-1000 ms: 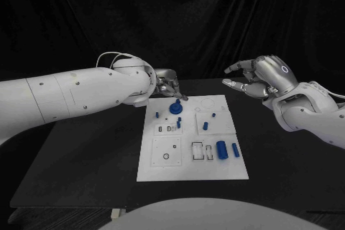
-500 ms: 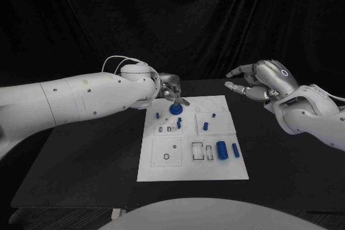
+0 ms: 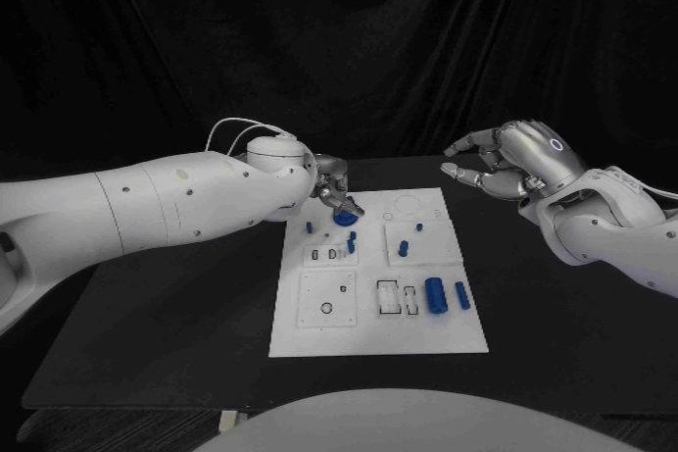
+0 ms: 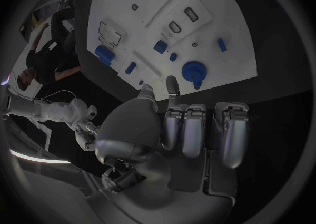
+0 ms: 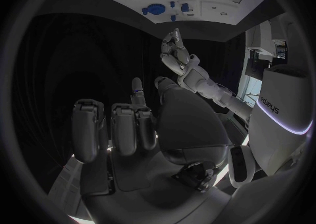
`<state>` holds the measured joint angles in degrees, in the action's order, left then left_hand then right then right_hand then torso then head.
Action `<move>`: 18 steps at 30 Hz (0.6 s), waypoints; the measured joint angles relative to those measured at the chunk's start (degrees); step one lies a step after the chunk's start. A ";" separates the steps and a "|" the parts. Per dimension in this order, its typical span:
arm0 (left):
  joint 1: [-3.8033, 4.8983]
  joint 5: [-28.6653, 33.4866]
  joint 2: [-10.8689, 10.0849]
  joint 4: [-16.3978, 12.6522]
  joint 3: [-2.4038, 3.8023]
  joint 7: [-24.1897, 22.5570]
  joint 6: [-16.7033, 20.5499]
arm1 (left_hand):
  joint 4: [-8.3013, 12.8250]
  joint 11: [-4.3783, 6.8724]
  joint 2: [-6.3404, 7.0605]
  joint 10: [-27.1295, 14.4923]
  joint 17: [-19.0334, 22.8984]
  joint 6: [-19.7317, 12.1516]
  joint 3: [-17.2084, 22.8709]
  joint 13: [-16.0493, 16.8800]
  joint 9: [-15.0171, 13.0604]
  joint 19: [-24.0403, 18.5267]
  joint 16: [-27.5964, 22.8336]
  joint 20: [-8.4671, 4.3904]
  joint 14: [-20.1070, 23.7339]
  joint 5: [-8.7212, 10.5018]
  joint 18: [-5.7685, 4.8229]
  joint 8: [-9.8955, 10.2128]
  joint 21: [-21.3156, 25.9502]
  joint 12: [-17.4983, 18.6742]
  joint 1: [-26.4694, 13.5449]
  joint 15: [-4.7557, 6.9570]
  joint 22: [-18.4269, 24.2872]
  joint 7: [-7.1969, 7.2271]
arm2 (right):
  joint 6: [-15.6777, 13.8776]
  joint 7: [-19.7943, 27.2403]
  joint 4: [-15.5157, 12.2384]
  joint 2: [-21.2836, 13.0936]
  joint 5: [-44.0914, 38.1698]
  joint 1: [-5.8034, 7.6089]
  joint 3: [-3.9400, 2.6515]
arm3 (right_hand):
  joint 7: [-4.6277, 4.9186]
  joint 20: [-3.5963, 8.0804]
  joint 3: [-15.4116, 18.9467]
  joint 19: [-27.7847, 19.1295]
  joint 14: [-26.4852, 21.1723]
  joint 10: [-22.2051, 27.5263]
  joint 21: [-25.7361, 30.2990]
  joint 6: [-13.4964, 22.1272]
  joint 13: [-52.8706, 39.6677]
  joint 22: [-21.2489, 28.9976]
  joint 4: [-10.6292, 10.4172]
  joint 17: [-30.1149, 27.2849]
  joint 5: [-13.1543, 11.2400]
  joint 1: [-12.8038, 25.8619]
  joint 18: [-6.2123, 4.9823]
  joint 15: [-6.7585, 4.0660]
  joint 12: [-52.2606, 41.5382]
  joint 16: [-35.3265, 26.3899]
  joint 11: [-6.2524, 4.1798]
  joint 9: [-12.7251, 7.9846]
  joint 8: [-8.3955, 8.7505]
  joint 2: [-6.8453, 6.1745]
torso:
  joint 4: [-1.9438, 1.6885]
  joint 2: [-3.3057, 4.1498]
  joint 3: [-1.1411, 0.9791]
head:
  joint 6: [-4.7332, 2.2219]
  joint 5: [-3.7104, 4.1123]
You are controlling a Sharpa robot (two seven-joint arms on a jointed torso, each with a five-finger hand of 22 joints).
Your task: Assemble the parts on the task board
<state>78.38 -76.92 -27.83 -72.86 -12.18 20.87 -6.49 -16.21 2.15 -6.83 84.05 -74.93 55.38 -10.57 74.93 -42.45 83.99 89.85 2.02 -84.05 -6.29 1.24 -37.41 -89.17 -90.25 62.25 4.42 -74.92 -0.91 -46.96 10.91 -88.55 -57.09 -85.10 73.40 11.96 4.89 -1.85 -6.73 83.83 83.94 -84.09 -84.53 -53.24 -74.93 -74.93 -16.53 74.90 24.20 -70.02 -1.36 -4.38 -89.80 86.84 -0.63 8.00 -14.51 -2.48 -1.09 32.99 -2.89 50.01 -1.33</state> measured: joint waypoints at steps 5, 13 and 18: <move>-1.00 -0.43 0.40 0.87 -0.03 1.03 -0.39 | 0.00 0.37 0.00 -0.04 0.00 0.75 0.00 0.00 -0.10 0.07 0.00 -0.07 -0.01 0.24 0.00 2.18 0.00 0.00 -0.76 0.42 0.00 0.06 | 0.60 -0.49 0.18 0.14 0.01 -0.17 0.00 | 0.21 -0.21 0.00 0.21 0.00 0.00 0.00 -0.21 0.00 0.00 0.00 0.00 1.06 0.00 0.00 0.00 0.00 0.00 0.00 0.00 0.00 0.00 | 0.01 -0.03 0.01 | 0.00 0.09; -2.28 -0.75 1.18 2.01 -0.02 2.06 -0.74 | 0.00 0.40 -0.23 -0.01 0.01 2.15 0.00 0.00 0.24 0.06 0.00 -0.47 -0.01 1.34 0.01 5.42 0.00 0.00 -1.59 0.41 0.01 0.08 | 1.30 -0.95 0.35 0.25 0.01 -0.86 0.00 | 0.21 -0.21 -0.18 0.21 0.00 0.00 0.00 -0.21 0.01 0.01 0.18 0.00 2.01 0.00 0.00 0.00 0.00 0.00 0.00 0.01 0.00 0.00 | 0.01 -0.13 -0.04 | 0.00 0.29; -2.80 -0.84 1.71 2.76 -0.02 2.21 -0.94 | 0.04 0.40 -0.33 -0.01 0.01 3.24 0.39 -0.01 2.50 0.06 0.00 -0.47 -0.01 1.34 0.00 11.21 0.00 0.00 -2.38 0.41 0.01 -0.81 | 1.58 -1.12 0.45 0.29 0.01 -0.98 0.00 | 0.21 -0.21 -0.26 0.21 0.00 0.00 0.00 -0.21 0.01 0.01 0.26 0.00 2.19 0.00 0.00 -0.01 0.00 0.00 0.00 0.01 0.00 0.00 | 0.08 -0.16 -0.04 | 0.00 0.01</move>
<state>75.58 -77.77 -26.11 -70.10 -12.19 23.07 -7.43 -16.17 2.55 -7.16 84.03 -74.92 58.62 -10.18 74.92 -39.95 84.06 89.85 1.55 -84.05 -4.94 1.25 -26.19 -89.17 -90.25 59.88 4.83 -74.91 -1.72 -45.38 9.79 -88.11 -56.80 -85.09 72.43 11.96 5.10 -2.06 -6.98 84.04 83.94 -84.09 -84.53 -53.45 -74.92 -74.92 -16.27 74.90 26.39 -70.02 -1.36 -4.39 -89.80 86.84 -0.64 8.00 -14.51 -2.48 -1.02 32.83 -2.93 50.01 -1.32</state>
